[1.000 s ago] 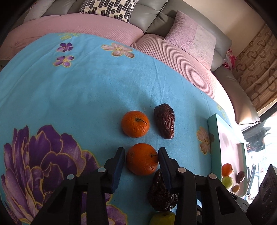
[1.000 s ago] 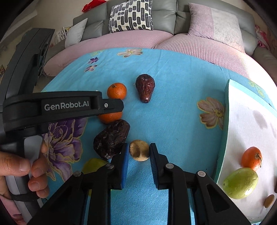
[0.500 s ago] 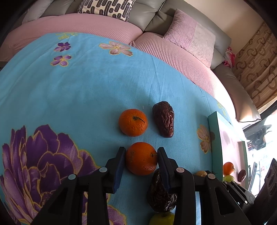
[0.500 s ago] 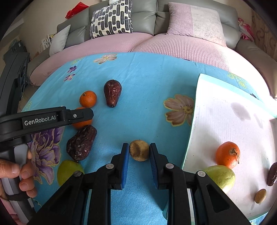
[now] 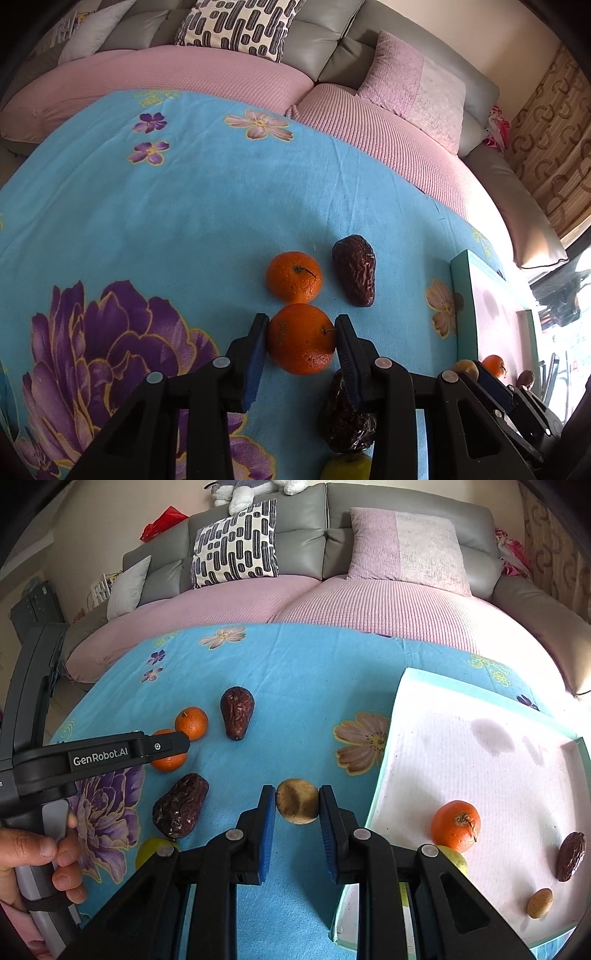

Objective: Organize fruits
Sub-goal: 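Carry the tan fruit over the tray with the right tool while the left carries the tangerine there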

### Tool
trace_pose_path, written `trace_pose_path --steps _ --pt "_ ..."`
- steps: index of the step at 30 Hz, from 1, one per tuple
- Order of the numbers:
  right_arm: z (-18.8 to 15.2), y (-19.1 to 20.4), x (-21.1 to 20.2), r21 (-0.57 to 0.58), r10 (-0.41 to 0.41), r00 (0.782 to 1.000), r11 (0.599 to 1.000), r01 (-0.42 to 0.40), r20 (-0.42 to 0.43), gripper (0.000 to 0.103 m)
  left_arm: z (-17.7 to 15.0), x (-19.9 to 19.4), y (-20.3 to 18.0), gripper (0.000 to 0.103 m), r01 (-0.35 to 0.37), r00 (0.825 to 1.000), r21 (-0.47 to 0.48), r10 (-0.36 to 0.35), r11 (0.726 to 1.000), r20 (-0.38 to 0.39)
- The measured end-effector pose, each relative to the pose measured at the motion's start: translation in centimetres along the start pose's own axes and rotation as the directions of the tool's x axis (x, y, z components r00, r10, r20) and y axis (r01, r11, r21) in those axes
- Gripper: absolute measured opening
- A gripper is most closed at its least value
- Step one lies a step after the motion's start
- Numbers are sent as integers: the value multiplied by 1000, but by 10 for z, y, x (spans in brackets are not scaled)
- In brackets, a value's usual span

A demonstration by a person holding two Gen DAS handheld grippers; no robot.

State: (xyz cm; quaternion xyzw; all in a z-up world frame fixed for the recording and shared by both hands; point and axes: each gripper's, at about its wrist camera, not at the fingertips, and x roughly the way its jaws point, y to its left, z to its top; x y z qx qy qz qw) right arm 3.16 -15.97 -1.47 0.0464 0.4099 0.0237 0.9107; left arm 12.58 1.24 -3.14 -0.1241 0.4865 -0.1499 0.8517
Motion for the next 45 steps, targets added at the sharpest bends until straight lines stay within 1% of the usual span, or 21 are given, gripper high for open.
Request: trace_pose_path --steps 4,9,14,18,23,26,31,35,40,45 --pt "2 -8 -16 20 -11 998 1000 10 55 24 3 -19 -3 39 -1 998 7 1 1000 55" --pt "3 -22 -27 58 -46 996 997 42 77 24 5 -40 -11 39 12 994 24 -15 1000 104" --pt "3 -40 -36 105 -89 992 991 80 86 24 4 -52 -24 39 20 991 51 -26 999 129" --pt "2 -58 -42 158 -149 986 978 134 82 25 3 -55 -35 39 28 990 75 -38 997 132" --pt "-3 -86 -50 227 -225 972 952 205 62 25 -3 -51 -55 39 53 992 125 -67 991 111" --pt "-8 -105 -56 262 -276 960 931 256 40 25 -8 -46 -70 39 77 992 155 -91 985 89" --pt "-17 -131 -63 326 -321 947 895 304 -1 25 -20 -42 -97 39 112 991 213 -126 971 55" --pt "-21 -144 -69 360 -347 938 874 326 -6 25 -30 -37 -119 39 140 988 258 -150 956 19" --pt "-29 -160 -80 395 -375 927 850 347 -8 25 -45 -29 -147 39 175 984 323 -175 930 -30" --pt "-33 -173 -90 427 -388 922 834 348 6 25 -56 -17 -170 39 221 975 370 -213 903 -61"
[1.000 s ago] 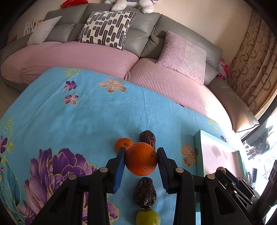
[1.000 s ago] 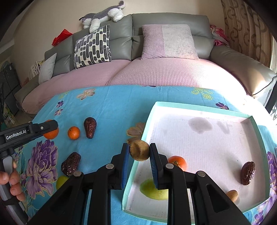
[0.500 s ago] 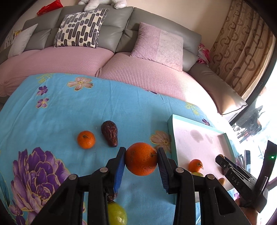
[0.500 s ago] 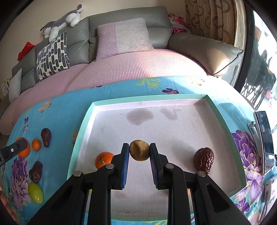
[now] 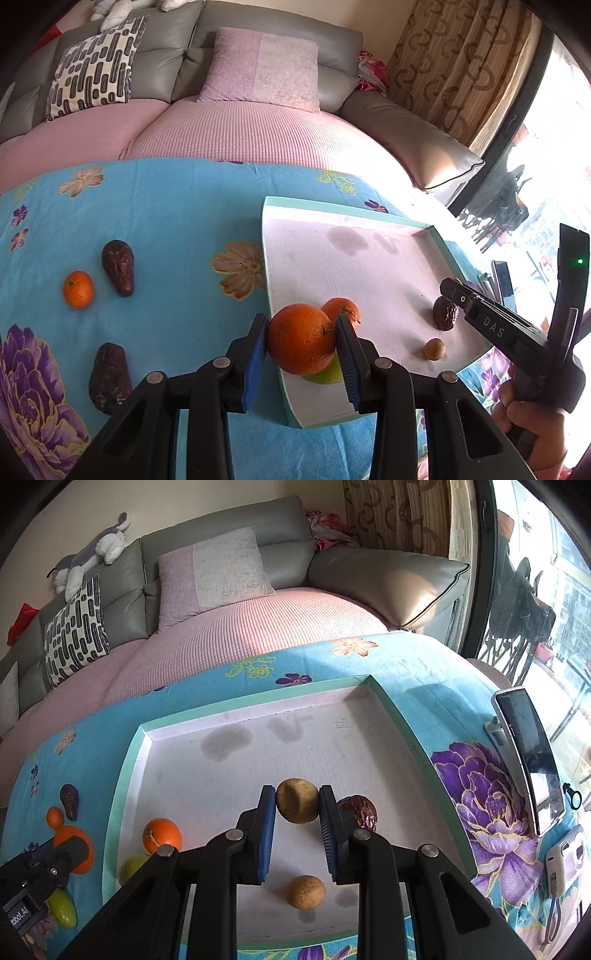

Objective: Organize fruits
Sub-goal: 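Carry the tan fruit over the tray with the right tool while the left carries the tangerine there, then lower the tan fruit into the tray and open the right tool while the left releases the tangerine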

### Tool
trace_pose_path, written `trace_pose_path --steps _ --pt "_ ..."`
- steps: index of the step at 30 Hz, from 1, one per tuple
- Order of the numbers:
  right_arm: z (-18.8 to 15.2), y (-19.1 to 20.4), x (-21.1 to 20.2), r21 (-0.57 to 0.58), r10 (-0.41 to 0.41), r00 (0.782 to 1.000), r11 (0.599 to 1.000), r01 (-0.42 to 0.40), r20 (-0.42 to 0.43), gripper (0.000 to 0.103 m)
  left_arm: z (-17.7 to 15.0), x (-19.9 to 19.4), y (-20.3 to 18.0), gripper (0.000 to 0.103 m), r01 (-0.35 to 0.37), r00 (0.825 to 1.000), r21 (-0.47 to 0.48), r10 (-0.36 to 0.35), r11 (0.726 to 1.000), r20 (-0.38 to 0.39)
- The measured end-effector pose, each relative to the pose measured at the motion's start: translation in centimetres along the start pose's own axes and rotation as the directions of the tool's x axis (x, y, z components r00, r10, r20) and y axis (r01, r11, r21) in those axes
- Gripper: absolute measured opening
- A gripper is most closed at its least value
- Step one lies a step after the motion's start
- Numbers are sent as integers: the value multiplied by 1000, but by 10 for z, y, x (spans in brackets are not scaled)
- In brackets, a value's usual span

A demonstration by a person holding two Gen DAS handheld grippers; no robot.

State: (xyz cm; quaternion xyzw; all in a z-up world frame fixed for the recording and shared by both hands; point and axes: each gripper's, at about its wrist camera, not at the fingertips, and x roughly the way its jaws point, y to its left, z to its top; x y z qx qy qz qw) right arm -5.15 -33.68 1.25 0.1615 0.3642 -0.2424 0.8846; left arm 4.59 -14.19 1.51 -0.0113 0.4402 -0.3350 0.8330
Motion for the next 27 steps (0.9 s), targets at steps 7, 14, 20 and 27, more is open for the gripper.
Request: trace_pose_path --steps 7,14,20,27 --pt "3 2 3 -30 32 999 999 -30 40 25 4 22 -16 39 -14 999 71 10 997 47" --pt "3 3 14 -41 50 998 998 -48 34 25 10 34 -20 39 -24 994 107 12 994 112" --pt "2 0 25 -38 56 998 998 -56 7 25 12 49 -19 39 -53 993 116 40 992 114" --pt "-1 3 33 -55 50 999 997 -51 -19 25 11 65 -18 39 -64 996 114 56 991 74"
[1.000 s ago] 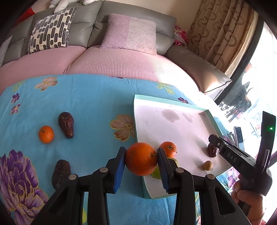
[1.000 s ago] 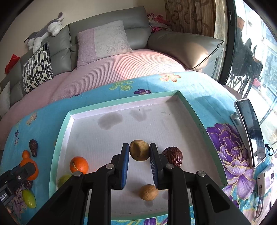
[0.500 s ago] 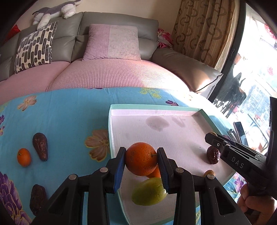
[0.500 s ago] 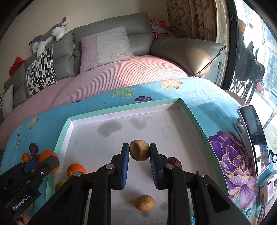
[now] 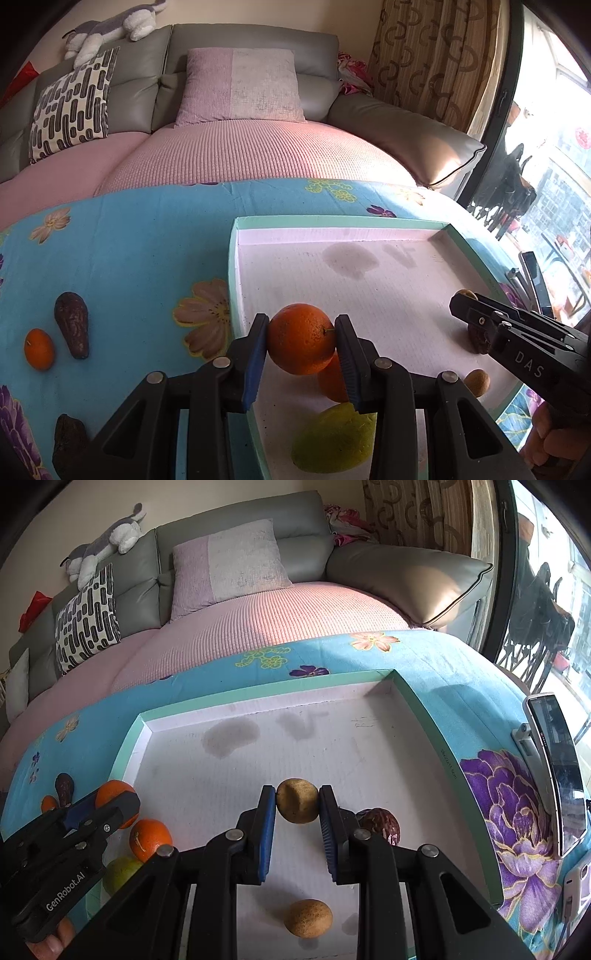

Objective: Organize fruits
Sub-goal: 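Lower the tan fruit into the tray and open the right tool while the left releases the tangerine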

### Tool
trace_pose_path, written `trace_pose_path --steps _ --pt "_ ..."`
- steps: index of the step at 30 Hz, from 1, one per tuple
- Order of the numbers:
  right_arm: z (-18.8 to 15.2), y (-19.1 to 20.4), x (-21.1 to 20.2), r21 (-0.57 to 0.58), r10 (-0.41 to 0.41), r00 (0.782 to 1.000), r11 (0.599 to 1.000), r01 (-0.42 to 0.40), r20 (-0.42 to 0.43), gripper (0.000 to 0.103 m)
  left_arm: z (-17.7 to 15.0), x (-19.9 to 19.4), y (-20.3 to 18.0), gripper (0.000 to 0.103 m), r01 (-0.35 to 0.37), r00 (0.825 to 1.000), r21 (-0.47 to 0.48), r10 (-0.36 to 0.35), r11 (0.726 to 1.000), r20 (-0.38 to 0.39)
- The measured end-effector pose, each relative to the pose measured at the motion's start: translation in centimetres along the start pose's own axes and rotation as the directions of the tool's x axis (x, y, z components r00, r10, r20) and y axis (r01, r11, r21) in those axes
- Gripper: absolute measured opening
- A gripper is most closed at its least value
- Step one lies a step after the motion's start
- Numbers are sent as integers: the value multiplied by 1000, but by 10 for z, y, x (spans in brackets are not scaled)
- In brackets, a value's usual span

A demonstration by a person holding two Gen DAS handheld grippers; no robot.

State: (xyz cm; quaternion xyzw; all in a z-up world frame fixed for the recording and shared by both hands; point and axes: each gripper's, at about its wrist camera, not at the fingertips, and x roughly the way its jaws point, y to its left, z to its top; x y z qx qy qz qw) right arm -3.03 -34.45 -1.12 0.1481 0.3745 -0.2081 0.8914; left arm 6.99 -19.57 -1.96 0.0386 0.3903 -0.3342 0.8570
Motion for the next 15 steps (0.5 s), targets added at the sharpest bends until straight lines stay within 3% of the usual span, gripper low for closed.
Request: trace_pose_path --steps 15 --pt "-8 2 19 -17 -25 995 1000 23 -92 25 -2 7 1 39 4 999 -10 -4 1000 -35"
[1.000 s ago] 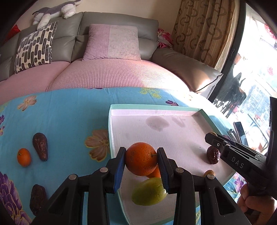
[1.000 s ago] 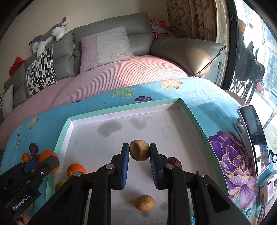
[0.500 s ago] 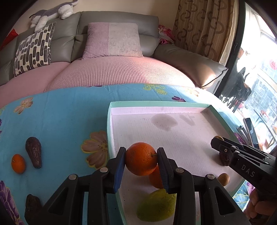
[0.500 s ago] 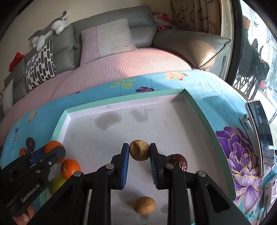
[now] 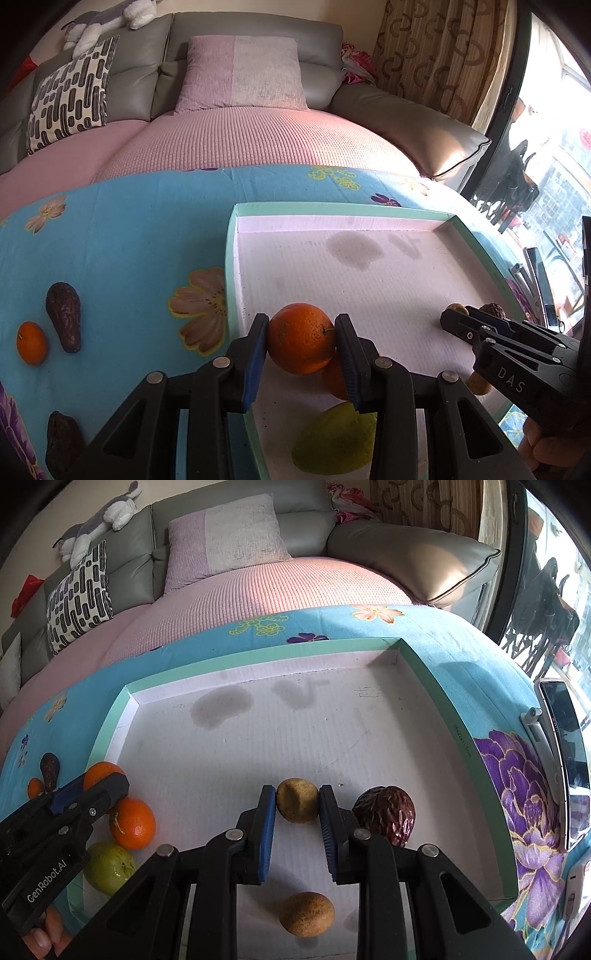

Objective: Organize fruits
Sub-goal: 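Lower the tan fruit into the tray and open the right tool while the left releases the tangerine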

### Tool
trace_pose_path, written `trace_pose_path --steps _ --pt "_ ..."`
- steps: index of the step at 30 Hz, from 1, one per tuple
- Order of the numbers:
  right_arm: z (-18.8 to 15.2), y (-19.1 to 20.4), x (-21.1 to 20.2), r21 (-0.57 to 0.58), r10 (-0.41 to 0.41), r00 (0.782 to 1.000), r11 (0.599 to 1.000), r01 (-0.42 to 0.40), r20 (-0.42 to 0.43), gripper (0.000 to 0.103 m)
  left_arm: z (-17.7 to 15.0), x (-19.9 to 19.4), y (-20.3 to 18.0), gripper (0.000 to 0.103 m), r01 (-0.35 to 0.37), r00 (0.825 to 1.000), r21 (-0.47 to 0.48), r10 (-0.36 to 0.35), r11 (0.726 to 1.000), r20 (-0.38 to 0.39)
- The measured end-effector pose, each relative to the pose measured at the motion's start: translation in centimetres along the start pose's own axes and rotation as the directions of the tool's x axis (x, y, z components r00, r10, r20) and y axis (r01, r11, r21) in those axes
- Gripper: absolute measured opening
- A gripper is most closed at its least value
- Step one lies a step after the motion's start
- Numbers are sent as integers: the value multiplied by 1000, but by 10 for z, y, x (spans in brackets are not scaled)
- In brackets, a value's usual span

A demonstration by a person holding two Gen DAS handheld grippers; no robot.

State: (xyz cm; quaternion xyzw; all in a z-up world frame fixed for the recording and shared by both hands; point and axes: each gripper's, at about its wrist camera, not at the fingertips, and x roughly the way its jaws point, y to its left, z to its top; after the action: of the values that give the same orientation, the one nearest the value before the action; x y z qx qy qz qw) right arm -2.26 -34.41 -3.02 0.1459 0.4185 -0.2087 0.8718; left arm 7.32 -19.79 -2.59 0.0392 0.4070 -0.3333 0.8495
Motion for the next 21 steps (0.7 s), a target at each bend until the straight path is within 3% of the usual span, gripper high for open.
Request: trace_pose_path --steps 21 --pt "1 3 1 -12 -14 1000 1000 14 -11 25 2 1 0 41 4 1000 -3 -4 1000 -13"
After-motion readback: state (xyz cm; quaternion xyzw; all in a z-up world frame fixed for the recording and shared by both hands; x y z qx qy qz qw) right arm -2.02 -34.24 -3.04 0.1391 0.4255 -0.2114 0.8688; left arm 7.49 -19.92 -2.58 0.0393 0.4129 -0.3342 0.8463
